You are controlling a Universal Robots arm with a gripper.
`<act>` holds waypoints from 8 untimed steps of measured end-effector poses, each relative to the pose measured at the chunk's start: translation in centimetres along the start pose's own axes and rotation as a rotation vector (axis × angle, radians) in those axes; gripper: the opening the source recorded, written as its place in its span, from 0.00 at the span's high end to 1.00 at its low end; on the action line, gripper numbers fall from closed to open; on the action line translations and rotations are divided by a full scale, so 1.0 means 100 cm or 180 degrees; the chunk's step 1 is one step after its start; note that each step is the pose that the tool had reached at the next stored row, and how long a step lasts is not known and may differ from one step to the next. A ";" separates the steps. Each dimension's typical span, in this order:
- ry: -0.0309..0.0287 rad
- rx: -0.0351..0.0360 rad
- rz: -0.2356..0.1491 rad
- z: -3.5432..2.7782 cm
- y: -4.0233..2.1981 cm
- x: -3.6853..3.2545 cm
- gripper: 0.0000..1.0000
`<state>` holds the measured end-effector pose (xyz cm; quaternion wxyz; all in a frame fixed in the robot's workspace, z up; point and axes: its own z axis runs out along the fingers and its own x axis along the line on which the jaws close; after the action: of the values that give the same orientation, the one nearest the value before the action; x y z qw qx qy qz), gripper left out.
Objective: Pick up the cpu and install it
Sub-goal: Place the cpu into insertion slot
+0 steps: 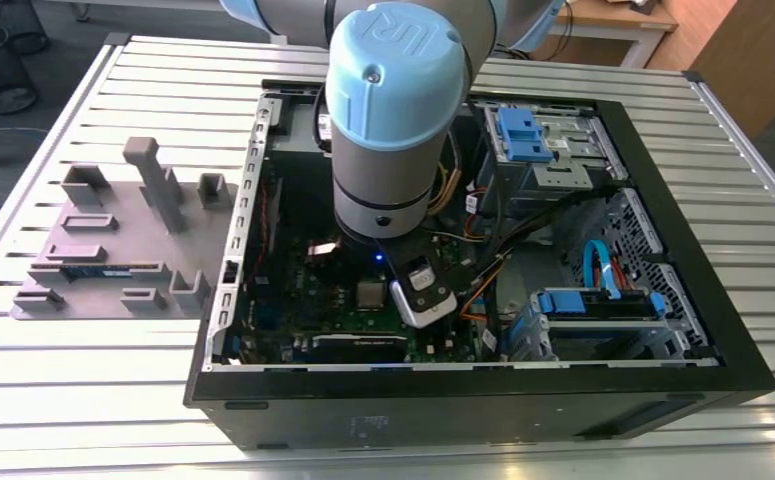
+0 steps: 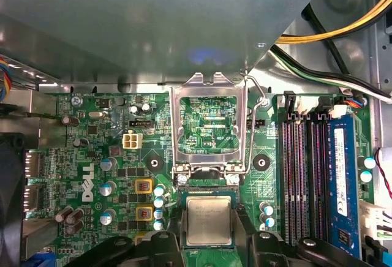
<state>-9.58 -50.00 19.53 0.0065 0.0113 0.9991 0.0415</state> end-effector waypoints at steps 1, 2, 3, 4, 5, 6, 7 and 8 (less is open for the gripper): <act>0.0000 0.0000 0.0000 -0.0001 0.0000 0.0000 0.54; 0.0000 0.0000 0.0000 -0.0001 0.0000 0.0000 0.54; 0.0000 0.0001 0.0000 -0.0001 0.0000 0.0000 0.55; 0.0000 0.0001 0.0000 -0.0001 0.0000 0.0000 0.55; 0.0000 0.0001 0.0000 -0.0001 0.0000 0.0000 0.62; 0.0000 0.0000 0.0000 -0.0001 0.0000 0.0000 0.62; 0.0000 0.0001 0.0000 -0.0001 0.0000 0.0000 0.62; 0.0000 0.0000 0.0000 -0.0001 0.0000 0.0000 0.62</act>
<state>-9.58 -50.00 19.55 0.0064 0.0112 0.9991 0.0414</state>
